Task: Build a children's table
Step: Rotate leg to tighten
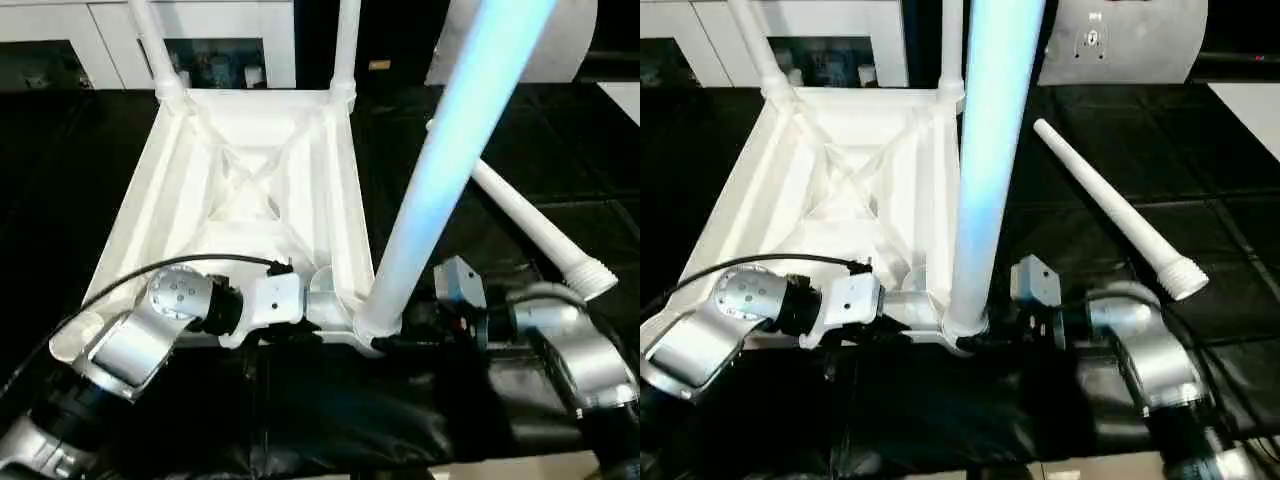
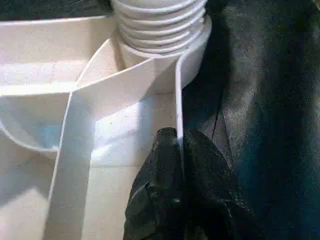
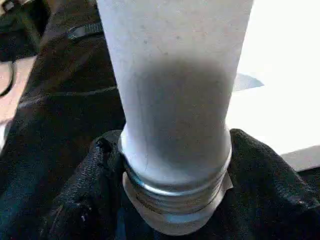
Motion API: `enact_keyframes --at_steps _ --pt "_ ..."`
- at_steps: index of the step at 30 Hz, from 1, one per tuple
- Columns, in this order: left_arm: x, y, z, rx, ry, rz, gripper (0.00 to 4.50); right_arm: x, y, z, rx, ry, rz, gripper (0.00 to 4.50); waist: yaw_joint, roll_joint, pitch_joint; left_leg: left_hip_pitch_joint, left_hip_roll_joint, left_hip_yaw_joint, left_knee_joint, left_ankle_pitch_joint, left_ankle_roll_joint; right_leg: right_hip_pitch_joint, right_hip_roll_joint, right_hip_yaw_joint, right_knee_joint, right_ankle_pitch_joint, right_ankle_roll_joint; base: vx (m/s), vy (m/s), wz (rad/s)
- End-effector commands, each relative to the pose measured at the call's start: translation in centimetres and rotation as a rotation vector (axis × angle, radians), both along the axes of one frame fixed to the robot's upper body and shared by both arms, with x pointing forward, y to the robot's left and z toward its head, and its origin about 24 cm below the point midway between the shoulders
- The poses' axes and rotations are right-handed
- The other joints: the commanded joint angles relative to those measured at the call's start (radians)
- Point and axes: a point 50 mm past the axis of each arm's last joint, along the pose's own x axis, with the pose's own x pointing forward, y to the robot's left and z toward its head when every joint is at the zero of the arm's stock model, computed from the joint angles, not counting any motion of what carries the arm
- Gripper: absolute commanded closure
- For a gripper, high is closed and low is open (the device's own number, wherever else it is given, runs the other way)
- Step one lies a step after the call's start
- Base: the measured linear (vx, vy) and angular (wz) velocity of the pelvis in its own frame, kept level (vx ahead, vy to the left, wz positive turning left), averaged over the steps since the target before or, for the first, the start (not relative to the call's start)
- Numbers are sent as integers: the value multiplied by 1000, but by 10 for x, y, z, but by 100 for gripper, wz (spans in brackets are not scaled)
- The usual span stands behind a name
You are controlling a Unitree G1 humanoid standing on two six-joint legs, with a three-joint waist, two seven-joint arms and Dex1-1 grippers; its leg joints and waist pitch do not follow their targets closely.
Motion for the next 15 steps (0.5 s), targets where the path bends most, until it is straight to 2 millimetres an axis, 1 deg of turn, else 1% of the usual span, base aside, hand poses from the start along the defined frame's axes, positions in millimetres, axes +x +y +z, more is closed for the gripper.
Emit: enact_keyframes --at_steps 1,2,3,4,5,6,7,8,9,10,11,12,14,15 --pt "-5 -21 -12 -46 48 116 450 -7 29 -8 100 53 -93 175 -8 3 -60 4 98 -33 -76 -59 131 54 -102 68 -57 -198 -285 0 0 0" --pt "-5 -21 -12 -46 48 116 450 -7 29 -8 100 53 -93 175 -10 -1 -48 3 100 -33 -82 -114 106 49 -103 69 -71 -277 -270 0 0 0" --pt "-5 -27 -12 -73 47 165 450 -8 38 -9 136 66 -147 175 -12 -2 -46 4 93 -34 -83 -159 90 52 -104 66 -79 -361 -250 0 0 0" --pt "-3 -35 -12 -104 42 223 450 -6 49 -10 187 79 -221 175 -13 -4 -40 13 89 -37 -85 -219 58 47 -108 66 -94 -508 -200 -50 0 -5" --pt "-3 -35 -12 -104 42 223 450 -6 49 -10 187 79 -221 175 -23 -5 -39 9 87 -44 -88 -237 34 47 -108 64 -99 -570 -171 0 0 0" --pt "-3 -47 -10 -138 34 292 450 -3 63 -11 255 115 -330 175 -34 -6 -41 0 86 -51 -91 -244 24 52 -109 62 -99 -594 -145 0 0 0" --pt "-3 -52 -10 -148 32 314 450 -2 68 -12 279 134 -373 175 -41 -6 -39 -4 86 -53 -93 -249 20 52 -109 61 -100 -598 -137 -51 16 -14" --pt "-3 -52 -10 -148 32 314 450 -2 68 -12 279 134 -373 175 -52 -5 -40 0 85 -56 -92 -270 20 48 -109 59 -105 -613 -125 0 0 0" --pt "-2 -60 -8 -177 29 354 450 -1 76 -13 295 137 -409 175 -60 -3 -39 -4 82 -57 -90 -274 26 48 -110 59 -108 -618 -115 0 0 0" --pt "-2 -70 -6 -206 30 397 450 1 84 -15 288 135 -472 175 -66 -5 -37 -5 84 -53 -91 -276 24 44 -107 61 -109 -614 -116 0 0 0" --pt "-2 -78 -4 -231 24 433 450 3 91 -16 279 119 -524 175 -67 -5 -36 2 81 -54 -89 -298 24 36 -107 58 -118 -648 -105 0 0 0" --pt "-2 -85 -3 -246 18 452 450 4 96 -16 288 123 -562 175 -71 -7 -34 4 81 -53 -90 -303 23 33 -107 59 -120 -659 -101 0 0 0" --pt "-4 -91 -2 -254 14 453 450 6 99 -14 308 132 -600 175 -78 -8 -33 2 76 -56 -90 -311 32 31 -108 60 -124 -676 -85 0 0 0" --pt "-6 -91 -2 -248 12 437 450 7 98 -14 326 140 -618 105 -80 -6 -33 2 77 -56 -90 -308 40 29 -107 62 -123 -660 -86 0 0 0"
